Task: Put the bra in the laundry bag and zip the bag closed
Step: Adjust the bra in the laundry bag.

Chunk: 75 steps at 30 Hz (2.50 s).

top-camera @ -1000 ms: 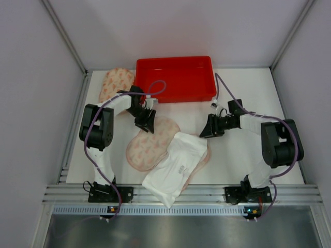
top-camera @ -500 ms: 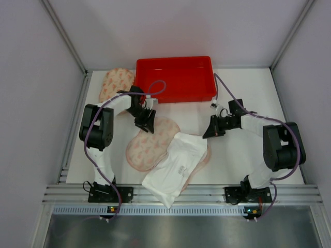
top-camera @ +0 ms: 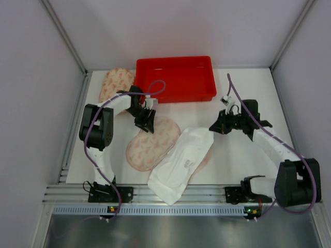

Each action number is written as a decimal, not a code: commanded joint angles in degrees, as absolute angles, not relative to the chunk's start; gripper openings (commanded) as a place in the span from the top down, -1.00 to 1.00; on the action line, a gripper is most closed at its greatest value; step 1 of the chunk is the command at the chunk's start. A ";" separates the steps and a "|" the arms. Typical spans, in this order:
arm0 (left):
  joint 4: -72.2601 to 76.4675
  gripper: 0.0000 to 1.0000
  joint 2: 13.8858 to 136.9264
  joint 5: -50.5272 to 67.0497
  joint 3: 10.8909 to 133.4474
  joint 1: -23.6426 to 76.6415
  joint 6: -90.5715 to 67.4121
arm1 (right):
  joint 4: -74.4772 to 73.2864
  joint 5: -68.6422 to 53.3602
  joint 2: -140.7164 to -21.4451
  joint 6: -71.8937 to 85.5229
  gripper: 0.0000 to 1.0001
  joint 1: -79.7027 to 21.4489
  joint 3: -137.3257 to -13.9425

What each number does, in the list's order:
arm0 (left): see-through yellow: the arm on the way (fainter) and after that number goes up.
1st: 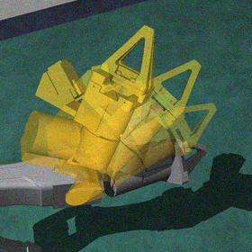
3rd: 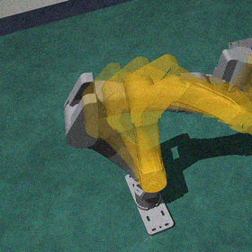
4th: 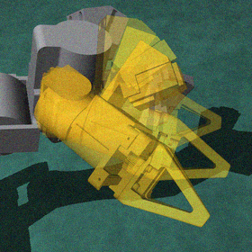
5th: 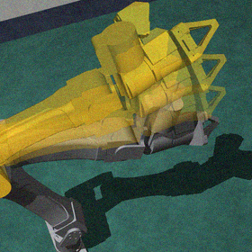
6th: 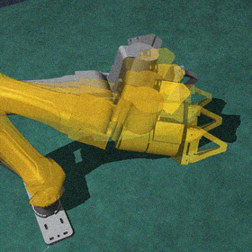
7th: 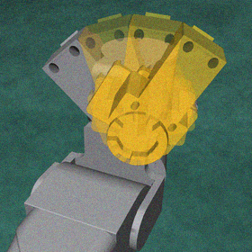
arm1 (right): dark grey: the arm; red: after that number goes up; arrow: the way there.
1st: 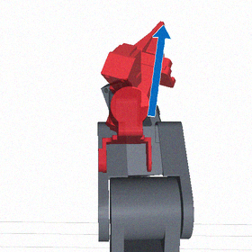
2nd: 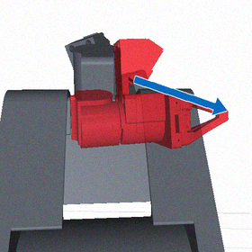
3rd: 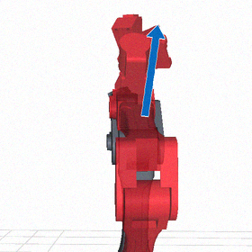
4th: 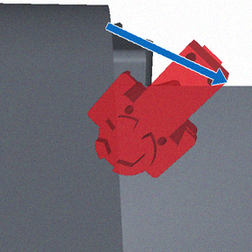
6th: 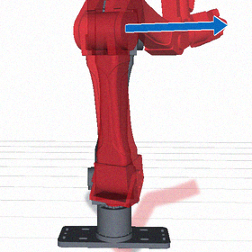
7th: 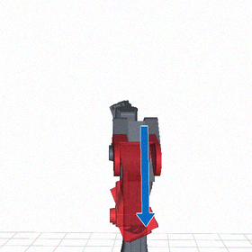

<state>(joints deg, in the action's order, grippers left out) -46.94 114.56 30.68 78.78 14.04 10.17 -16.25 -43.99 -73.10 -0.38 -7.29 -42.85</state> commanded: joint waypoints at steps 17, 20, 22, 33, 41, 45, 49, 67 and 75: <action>-45.62 0.00 116.54 27.95 76.99 13.62 11.34 | -13.71 -34.28 -79.62 3.07 0.37 -6.77 -46.49; -45.62 0.00 116.28 27.51 77.25 13.62 11.51 | -12.31 -30.94 -82.61 3.78 0.39 -5.54 -48.07; -45.62 0.00 116.37 27.51 77.25 13.54 11.69 | -12.13 -29.71 -84.89 3.43 0.37 -5.89 -48.86; -45.62 -0.01 116.28 27.95 76.82 13.10 11.69 | -20.29 -23.56 -96.85 -3.25 0.31 -14.06 -54.84; -45.62 -0.01 115.75 28.30 76.64 12.74 11.78 | -20.13 -25.66 -92.66 -2.72 1.00 -15.38 -56.34; -45.26 -0.01 115.49 28.39 76.20 12.66 11.78 | -19.51 -26.63 -85.36 -2.11 1.00 -15.64 -57.66; -45.09 -0.01 115.14 28.56 75.94 12.66 11.78 | -19.16 -25.84 -80.08 -2.90 1.00 -17.83 -57.04; -44.91 -0.01 113.55 28.21 74.53 12.30 11.87 | -27.42 -31.82 -80.06 -10.37 1.00 -39.46 -48.95; -44.91 -0.01 113.38 28.74 73.92 12.22 11.60 | -27.69 -30.77 -90.15 -9.23 1.00 -39.55 -52.20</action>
<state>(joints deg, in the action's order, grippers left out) -46.09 113.23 32.36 76.20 12.73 10.20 -27.57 -30.52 -86.15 -9.34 -38.85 -49.12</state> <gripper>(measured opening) 0.502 0.004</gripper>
